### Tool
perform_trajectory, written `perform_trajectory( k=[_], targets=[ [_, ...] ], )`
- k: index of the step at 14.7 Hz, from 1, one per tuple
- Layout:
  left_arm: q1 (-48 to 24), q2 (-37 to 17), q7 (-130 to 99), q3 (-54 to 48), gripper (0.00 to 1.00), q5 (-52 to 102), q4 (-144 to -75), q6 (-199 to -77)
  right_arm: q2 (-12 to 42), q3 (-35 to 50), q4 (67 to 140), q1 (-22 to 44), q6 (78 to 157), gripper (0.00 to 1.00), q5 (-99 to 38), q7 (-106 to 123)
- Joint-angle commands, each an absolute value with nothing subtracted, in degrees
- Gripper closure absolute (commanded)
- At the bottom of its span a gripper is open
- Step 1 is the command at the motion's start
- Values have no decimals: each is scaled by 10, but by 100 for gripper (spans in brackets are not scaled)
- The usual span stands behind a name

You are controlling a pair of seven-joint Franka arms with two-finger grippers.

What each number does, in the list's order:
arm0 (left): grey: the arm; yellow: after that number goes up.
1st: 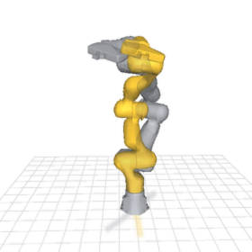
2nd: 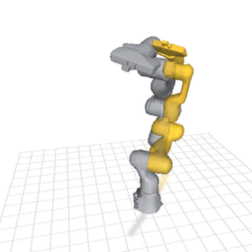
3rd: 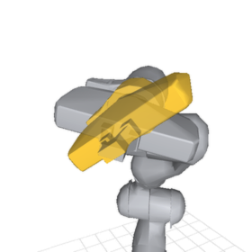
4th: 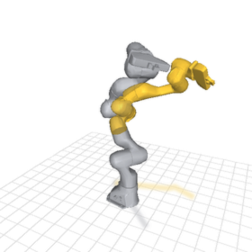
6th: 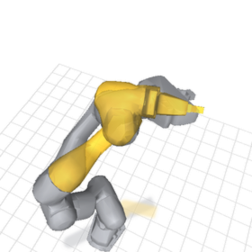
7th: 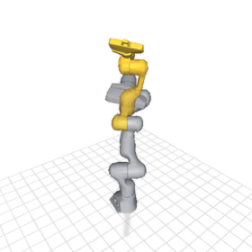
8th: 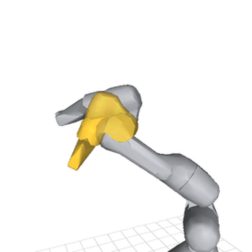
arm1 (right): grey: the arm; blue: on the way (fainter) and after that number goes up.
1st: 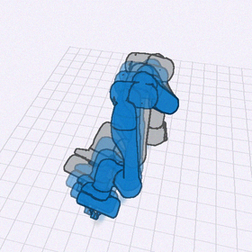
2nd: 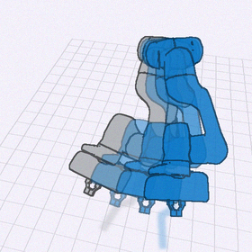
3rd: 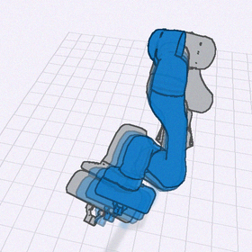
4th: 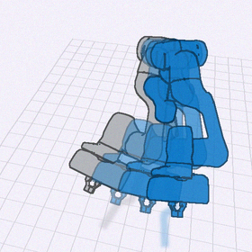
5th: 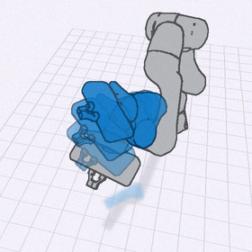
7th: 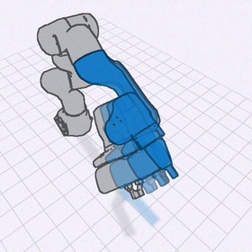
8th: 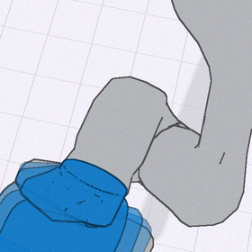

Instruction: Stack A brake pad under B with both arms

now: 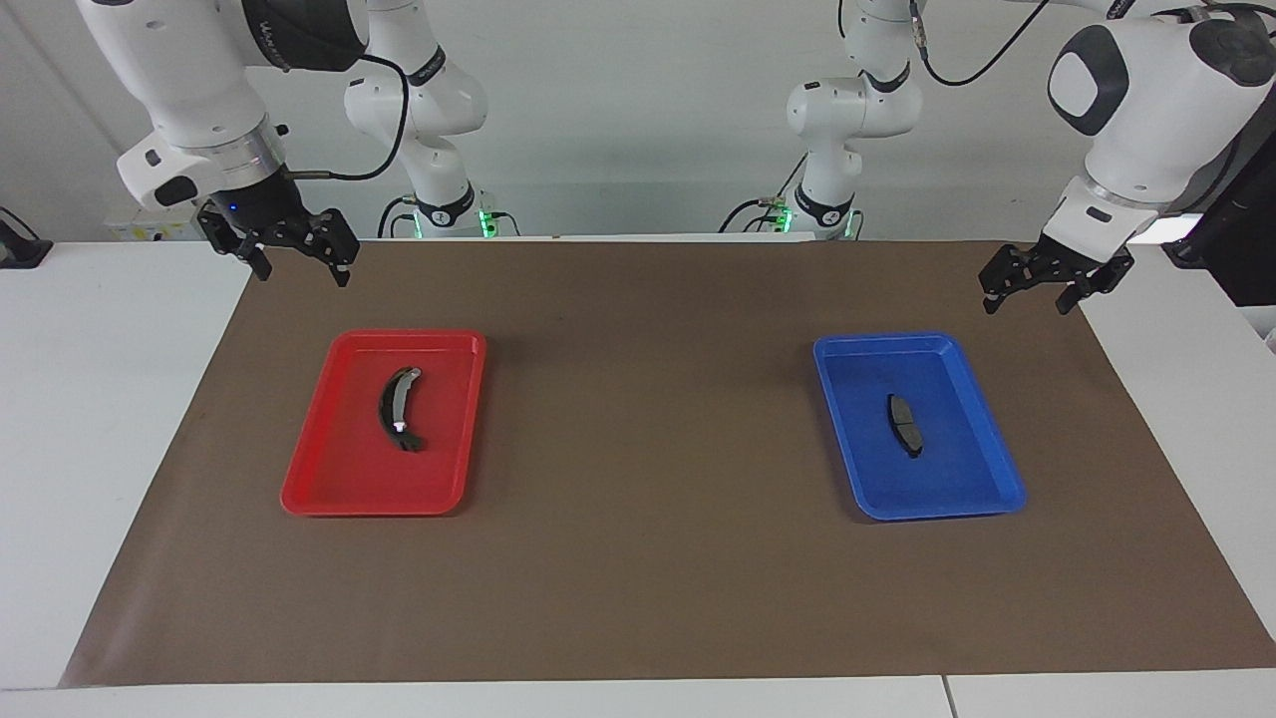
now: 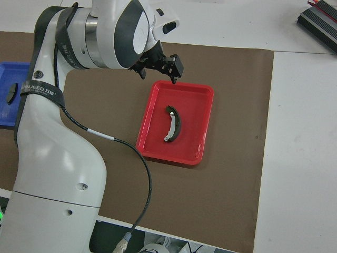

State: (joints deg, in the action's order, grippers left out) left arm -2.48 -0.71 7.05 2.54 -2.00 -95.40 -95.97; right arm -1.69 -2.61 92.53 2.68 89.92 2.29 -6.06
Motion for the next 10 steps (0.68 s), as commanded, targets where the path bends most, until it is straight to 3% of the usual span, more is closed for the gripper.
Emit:
perform_trajectory(
  k=[1, 10],
  targets=[
    [-28, 12, 72, 28, 0, -20, -978, -976, -19, -21, 931, 20, 904, 0, 11, -62],
    [-28, 12, 70, 28, 0, -20, -976, -969, -19, -21, 931, 20, 902, 0, 11, -62]
  ],
)
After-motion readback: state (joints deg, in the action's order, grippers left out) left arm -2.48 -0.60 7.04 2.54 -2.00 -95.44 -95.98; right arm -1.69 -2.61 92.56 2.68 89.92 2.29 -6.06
